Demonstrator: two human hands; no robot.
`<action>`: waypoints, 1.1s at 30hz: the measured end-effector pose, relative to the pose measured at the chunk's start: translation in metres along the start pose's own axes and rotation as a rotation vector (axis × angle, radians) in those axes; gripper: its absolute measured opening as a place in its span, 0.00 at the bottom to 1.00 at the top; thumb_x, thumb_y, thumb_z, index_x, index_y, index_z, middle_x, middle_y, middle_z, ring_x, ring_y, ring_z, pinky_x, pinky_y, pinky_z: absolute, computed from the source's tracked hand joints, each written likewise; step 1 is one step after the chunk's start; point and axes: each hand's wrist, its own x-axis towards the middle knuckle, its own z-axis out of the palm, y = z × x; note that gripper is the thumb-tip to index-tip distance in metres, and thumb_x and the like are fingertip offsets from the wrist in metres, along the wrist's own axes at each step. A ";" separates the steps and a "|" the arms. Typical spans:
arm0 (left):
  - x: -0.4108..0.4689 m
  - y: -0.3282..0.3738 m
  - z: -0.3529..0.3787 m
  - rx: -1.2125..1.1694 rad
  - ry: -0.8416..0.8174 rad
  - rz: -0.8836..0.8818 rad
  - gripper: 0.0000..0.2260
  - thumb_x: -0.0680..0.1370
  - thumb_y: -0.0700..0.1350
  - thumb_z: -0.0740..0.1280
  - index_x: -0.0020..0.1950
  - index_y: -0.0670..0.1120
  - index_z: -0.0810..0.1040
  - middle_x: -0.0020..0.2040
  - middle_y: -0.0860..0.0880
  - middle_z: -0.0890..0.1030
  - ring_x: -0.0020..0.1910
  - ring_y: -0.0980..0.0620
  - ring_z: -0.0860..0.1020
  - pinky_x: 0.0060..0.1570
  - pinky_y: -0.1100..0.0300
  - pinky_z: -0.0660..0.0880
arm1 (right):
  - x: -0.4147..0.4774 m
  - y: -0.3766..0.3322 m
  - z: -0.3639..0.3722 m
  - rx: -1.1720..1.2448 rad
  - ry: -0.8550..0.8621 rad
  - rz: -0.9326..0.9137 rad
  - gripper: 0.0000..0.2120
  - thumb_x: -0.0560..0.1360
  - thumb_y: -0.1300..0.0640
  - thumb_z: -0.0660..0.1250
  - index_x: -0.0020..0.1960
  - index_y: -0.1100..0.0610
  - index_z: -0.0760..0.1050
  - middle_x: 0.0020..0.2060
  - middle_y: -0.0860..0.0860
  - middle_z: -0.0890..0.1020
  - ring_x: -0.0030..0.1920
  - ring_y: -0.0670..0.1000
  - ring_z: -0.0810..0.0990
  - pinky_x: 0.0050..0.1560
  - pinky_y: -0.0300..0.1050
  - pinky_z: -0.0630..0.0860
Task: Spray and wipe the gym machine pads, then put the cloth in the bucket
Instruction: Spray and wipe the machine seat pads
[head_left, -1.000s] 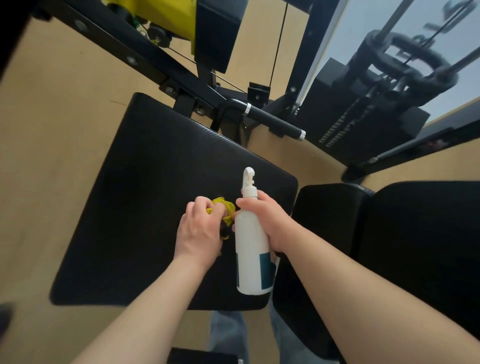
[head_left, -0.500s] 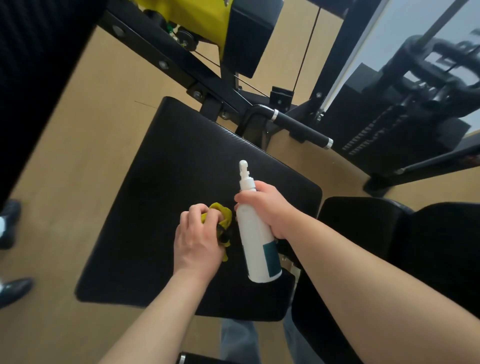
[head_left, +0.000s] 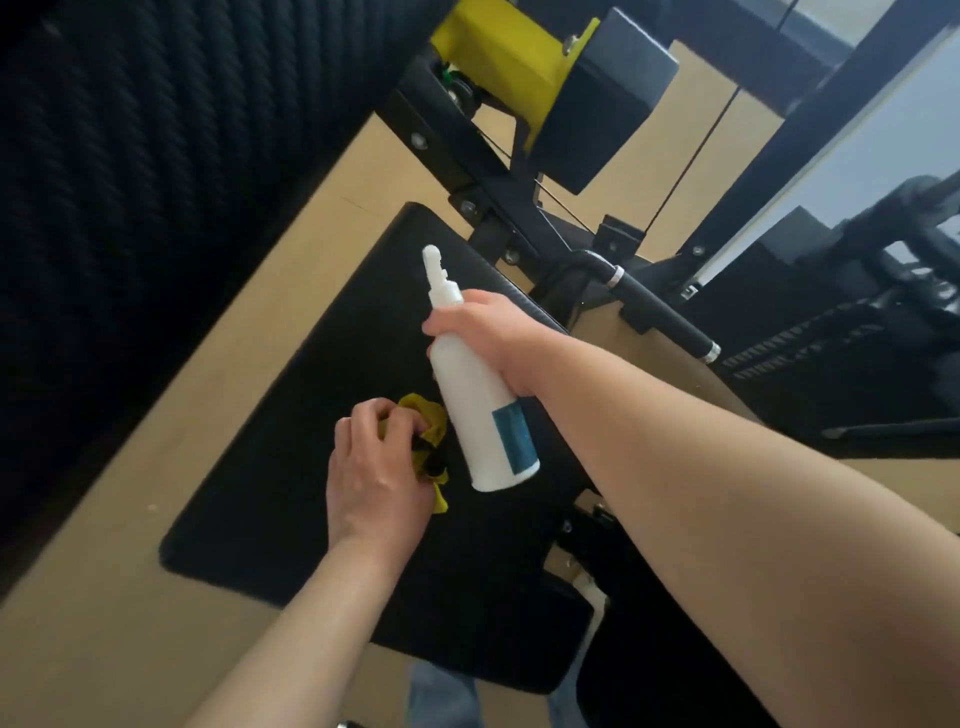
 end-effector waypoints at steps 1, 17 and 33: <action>0.001 -0.001 -0.001 -0.004 0.006 -0.007 0.25 0.68 0.36 0.75 0.63 0.48 0.76 0.64 0.50 0.67 0.60 0.50 0.66 0.57 0.51 0.77 | 0.002 -0.006 0.001 -0.006 0.018 -0.012 0.11 0.75 0.51 0.74 0.53 0.49 0.75 0.50 0.54 0.83 0.49 0.56 0.86 0.50 0.53 0.86; -0.009 -0.005 0.008 -0.016 0.057 0.054 0.26 0.64 0.39 0.81 0.58 0.48 0.74 0.60 0.46 0.69 0.54 0.46 0.70 0.48 0.49 0.79 | -0.060 0.077 -0.002 0.385 0.032 0.139 0.12 0.78 0.58 0.71 0.61 0.55 0.74 0.43 0.60 0.84 0.39 0.57 0.84 0.40 0.53 0.85; 0.008 -0.004 0.009 -0.102 0.330 0.128 0.18 0.72 0.43 0.71 0.60 0.40 0.74 0.64 0.37 0.70 0.58 0.38 0.68 0.57 0.46 0.73 | -0.078 0.120 0.012 0.441 0.197 0.108 0.10 0.76 0.56 0.74 0.55 0.50 0.77 0.49 0.60 0.86 0.44 0.56 0.86 0.51 0.61 0.84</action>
